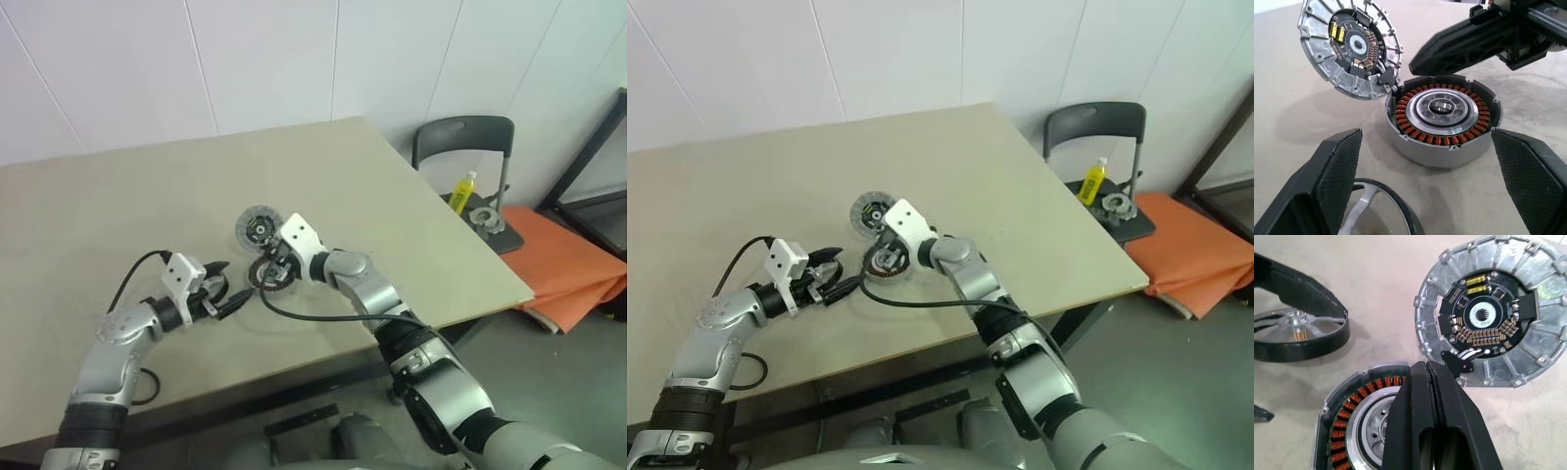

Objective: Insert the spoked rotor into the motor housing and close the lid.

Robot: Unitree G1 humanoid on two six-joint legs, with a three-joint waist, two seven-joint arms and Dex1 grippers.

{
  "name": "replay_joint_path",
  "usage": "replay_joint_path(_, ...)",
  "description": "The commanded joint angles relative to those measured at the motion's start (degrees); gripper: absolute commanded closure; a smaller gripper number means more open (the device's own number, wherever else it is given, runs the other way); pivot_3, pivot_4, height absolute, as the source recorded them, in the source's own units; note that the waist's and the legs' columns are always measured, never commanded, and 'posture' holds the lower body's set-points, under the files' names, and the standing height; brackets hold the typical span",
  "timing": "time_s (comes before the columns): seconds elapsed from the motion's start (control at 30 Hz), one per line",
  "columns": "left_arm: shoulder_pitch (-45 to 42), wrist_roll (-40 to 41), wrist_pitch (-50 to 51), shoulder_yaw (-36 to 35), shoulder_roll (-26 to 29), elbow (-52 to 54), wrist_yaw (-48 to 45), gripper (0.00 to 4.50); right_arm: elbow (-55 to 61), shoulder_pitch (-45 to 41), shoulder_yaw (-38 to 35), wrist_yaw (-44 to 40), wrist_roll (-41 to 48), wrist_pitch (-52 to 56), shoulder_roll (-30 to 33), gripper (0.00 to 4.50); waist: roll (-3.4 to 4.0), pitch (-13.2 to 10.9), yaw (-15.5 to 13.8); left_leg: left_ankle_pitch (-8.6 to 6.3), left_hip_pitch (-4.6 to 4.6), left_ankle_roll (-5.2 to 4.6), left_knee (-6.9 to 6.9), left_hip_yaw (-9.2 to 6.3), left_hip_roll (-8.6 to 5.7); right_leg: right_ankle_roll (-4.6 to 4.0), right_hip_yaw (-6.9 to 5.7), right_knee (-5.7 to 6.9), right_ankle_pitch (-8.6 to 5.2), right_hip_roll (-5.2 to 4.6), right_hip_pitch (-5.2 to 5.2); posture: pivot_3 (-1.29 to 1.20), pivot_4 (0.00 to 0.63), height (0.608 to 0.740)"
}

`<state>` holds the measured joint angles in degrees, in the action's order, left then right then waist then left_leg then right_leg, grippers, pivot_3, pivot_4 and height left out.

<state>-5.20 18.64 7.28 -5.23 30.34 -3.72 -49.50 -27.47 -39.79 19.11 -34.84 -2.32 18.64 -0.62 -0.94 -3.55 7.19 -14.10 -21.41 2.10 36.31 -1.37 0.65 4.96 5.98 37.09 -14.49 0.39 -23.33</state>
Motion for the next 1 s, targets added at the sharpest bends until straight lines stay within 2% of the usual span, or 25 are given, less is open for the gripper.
replay_joint_path(0.03,-0.95,-0.08,-1.01,-0.24,0.1,0.85,0.13,0.0,1.52,-0.44,0.63,-0.54,-0.49,0.23,-0.04,4.49,0.0,0.0,0.0,0.0,0.0,0.0,0.0,0.0,0.0,0.0,0.0,0.0,0.0,0.0,0.0,0.0,0.0,0.74)
replay_joint_path(0.67,-0.93,-0.59,-0.98,-0.28,0.32,0.76,-0.2,0.0,2.5,1.05,1.85,-1.73,-0.78,4.99,-0.16,4.49,-0.01,0.01,-0.01,0.0,0.01,0.0,0.01,0.0,0.0,0.0,0.0,0.01,0.0,0.0,0.01,0.0,0.0,0.74)
replay_joint_path(1.0,-0.98,-0.86,-0.93,-0.13,0.2,0.8,0.07,0.0,6.28,2.05,-0.5,-5.44,5.4,13.28,-2.23,4.49,-0.02,0.02,-0.01,0.0,0.01,0.0,0.0,-0.02,0.01,0.02,-0.01,0.01,0.0,0.01,0.0,0.0,0.0,0.74)
